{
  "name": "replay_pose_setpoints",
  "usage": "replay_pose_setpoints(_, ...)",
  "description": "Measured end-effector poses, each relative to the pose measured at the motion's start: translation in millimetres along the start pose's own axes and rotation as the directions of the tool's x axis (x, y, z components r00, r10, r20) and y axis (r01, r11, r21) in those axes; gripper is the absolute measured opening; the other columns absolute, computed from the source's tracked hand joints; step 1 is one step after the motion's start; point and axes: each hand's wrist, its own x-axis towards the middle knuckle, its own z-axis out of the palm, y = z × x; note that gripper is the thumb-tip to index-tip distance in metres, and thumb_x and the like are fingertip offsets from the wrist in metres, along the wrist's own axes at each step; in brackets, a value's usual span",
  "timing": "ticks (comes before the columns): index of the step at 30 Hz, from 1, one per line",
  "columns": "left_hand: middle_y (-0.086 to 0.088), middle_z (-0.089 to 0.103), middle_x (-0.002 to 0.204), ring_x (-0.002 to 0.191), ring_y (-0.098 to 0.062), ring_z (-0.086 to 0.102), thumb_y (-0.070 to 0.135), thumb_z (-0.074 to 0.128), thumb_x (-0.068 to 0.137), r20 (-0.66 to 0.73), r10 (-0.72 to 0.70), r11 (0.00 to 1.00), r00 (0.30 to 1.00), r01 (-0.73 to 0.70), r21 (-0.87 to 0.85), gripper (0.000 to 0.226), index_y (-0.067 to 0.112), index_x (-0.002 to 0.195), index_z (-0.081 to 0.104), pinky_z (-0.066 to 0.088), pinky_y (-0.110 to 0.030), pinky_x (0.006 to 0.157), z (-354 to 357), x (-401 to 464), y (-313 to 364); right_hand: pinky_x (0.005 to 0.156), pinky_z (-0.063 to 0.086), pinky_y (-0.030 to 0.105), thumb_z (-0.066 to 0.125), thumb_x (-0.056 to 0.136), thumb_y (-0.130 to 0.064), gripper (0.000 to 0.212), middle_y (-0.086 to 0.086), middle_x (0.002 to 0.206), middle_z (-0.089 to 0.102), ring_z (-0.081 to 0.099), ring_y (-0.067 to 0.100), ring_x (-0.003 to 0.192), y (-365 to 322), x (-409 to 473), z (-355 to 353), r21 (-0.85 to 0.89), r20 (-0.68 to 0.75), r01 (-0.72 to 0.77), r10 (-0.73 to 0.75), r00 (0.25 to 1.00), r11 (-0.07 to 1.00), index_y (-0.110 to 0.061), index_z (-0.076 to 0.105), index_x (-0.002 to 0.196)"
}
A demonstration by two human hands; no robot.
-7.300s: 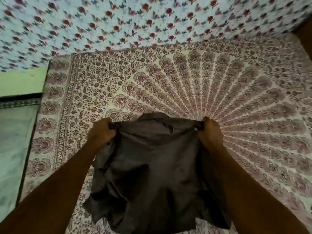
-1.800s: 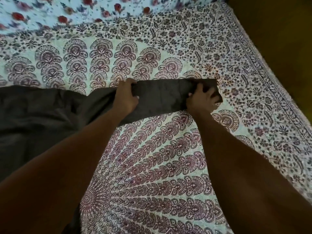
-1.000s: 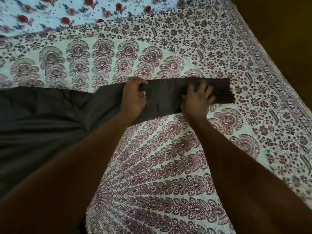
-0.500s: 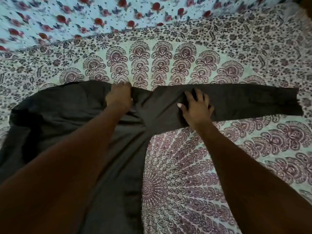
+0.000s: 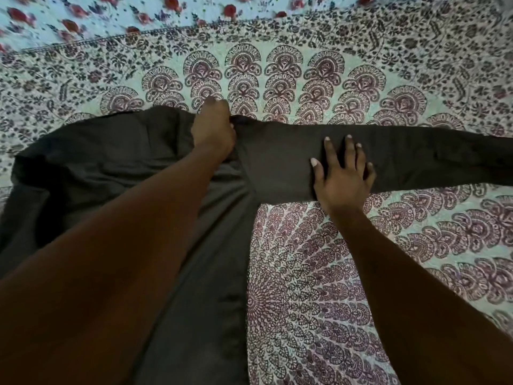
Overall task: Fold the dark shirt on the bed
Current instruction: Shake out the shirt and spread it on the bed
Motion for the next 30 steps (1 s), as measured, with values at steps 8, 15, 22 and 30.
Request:
replay_pose_setpoints(8, -0.023, 0.035, 0.143, 0.109, -0.043, 0.055, 0.007, 0.059, 0.080, -0.182, -0.033, 0.998, 0.983, 0.023, -0.060, 0.052, 0.007, 0.130, 0.045, 0.051, -0.053, 0.089, 31.1, -41.6, 26.1, 0.115, 0.018, 0.061, 0.025, 0.099, -0.068, 0.061, 0.005, 0.167, 0.017, 0.015, 0.030, 0.153, 1.0, -2.7, -0.6, -0.013, 0.040, 0.010, -0.010, 0.999, 1.000, -0.043, 0.028, 0.154)
replay_pose_setpoints(15, -0.012, 0.033, 0.157, 0.144, -0.037, 0.032, 0.039, 0.046, 0.092, 0.060, 0.295, 0.950, 0.954, -0.299, 0.090, 0.055, 0.025, 0.144, 0.045, 0.031, -0.054, 0.113, 75.4, -99.5, 38.1, 0.115, 0.013, 0.068, 0.022, 0.092, -0.081, 0.067, 0.001, 0.169, 0.006, 0.005, 0.027, 0.155, 99.2, 8.6, -39.3, -0.060, 0.107, -0.164, 0.170, 0.980, 0.985, -0.054, 0.015, 0.153)
replay_pose_setpoints(22, 0.000, -0.011, 0.169, 0.155, -0.032, -0.008, 0.066, 0.030, 0.095, 0.243, 0.351, 0.913, 0.904, -0.388, 0.123, 0.072, 0.041, 0.158, 0.004, 0.004, -0.060, 0.122, 100.5, -118.2, 90.1, 0.114, 0.005, 0.071, 0.023, 0.093, -0.079, 0.065, 0.002, 0.169, -0.006, -0.006, 0.033, 0.155, 189.1, 19.9, -74.4, -0.052, 0.127, -0.436, 0.439, 0.890, 0.899, -0.056, 0.013, 0.153)
replay_pose_setpoints(30, 0.003, -0.020, 0.167, 0.154, -0.031, -0.016, 0.072, 0.028, 0.093, 0.223, 0.284, 0.941, 0.933, -0.316, 0.124, 0.073, 0.053, 0.153, -0.008, -0.001, -0.062, 0.121, 115.8, -123.3, 101.7, 0.109, 0.034, 0.054, 0.056, 0.097, -0.030, 0.046, 0.026, 0.158, 0.015, 0.028, 0.048, 0.139, 231.9, 42.5, -91.7, 0.232, 0.038, -0.679, 0.691, 0.722, 0.696, -0.027, 0.043, 0.142)
